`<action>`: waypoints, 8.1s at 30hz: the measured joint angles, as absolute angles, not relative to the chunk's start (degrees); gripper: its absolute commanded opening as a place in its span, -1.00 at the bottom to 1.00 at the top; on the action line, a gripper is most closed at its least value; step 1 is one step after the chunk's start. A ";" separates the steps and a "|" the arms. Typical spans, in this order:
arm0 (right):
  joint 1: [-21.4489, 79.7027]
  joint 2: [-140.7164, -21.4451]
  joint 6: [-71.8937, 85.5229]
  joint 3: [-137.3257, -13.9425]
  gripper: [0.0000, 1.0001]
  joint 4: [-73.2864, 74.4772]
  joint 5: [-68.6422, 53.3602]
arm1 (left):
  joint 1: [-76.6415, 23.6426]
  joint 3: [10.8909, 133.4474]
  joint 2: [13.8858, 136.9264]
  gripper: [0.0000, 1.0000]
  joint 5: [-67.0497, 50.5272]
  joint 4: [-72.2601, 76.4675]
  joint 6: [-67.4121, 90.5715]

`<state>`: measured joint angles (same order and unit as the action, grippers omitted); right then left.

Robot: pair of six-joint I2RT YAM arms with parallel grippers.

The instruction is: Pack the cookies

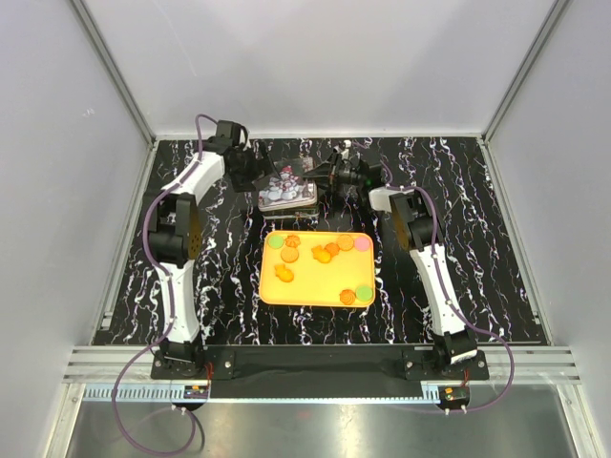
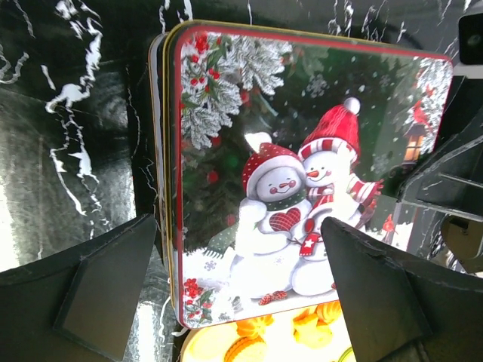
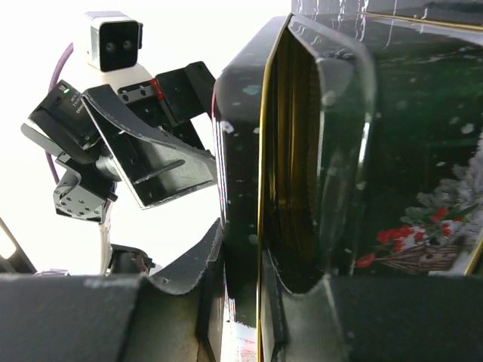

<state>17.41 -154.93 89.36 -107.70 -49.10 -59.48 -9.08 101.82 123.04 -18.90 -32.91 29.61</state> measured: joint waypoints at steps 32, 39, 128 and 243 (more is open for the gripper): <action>14.15 -149.99 85.17 -99.88 0.09 -47.72 -59.48 | -9.26 100.33 123.94 0.88 -22.15 -28.56 32.14; 13.32 -147.28 79.31 -98.35 0.13 -41.50 -59.55 | -9.23 100.33 123.94 0.88 -22.22 -28.56 32.21; 18.85 -136.70 40.97 -101.01 -0.68 3.11 -43.75 | -16.56 103.77 123.94 0.88 0.12 -37.21 30.81; 16.19 -135.90 41.85 -109.21 0.99 7.77 -33.30 | -8.99 98.61 116.53 0.98 -8.12 -28.18 28.45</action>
<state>16.19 -135.90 41.85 -109.21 7.77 -33.30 -8.99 98.61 116.53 -8.12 -28.18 28.45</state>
